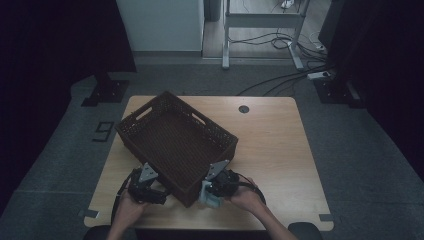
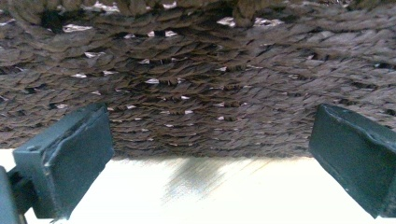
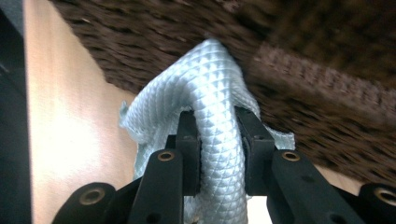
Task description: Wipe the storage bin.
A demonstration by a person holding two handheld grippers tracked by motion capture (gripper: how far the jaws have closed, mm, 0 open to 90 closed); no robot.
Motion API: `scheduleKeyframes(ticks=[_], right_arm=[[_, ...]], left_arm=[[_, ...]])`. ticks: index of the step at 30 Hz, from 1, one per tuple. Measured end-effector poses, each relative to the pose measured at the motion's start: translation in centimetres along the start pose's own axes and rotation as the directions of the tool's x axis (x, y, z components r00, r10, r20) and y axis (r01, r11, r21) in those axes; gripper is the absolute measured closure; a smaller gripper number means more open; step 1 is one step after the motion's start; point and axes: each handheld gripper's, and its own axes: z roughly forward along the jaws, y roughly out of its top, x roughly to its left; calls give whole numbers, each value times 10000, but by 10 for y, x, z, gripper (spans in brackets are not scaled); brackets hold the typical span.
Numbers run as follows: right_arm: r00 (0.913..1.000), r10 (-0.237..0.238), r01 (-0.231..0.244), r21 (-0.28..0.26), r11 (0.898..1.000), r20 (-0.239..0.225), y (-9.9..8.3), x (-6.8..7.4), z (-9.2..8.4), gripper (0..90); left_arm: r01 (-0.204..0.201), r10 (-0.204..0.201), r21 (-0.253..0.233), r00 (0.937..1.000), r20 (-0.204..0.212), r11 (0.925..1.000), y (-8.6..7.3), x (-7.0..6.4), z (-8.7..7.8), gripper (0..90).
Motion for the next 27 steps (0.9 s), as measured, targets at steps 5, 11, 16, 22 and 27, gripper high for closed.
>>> scheduleKeyframes(ticks=[5, 11, 16, 22, 27], right_arm=[[9995, 210, -211, 7, 9998, 221, -5, -10, -3, 715], [9970, 540, -540, -15, 9985, 555, -10, -21, -8, 714], [9943, 789, -784, -94, 9969, 721, -14, -30, -12, 714], [9894, 1027, -1020, -119, 9947, 1023, -19, -41, -15, 713], [9855, 1216, -1205, -161, 9926, 1183, -22, -49, -18, 713]], left_arm=[[4, -4, -8, 10000, 15, 10000, 0, 0, 0, 0], [5, -4, -32, 10000, 8, 10000, 0, 0, 0, 0], [1, -1, -34, 10000, 3, 10000, 0, 0, 0, 0], [5, -5, -40, 10000, 4, 10000, -1, 0, 0, 0], [6, -6, -42, 10000, 3, 10000, -1, 0, 0, 0]])
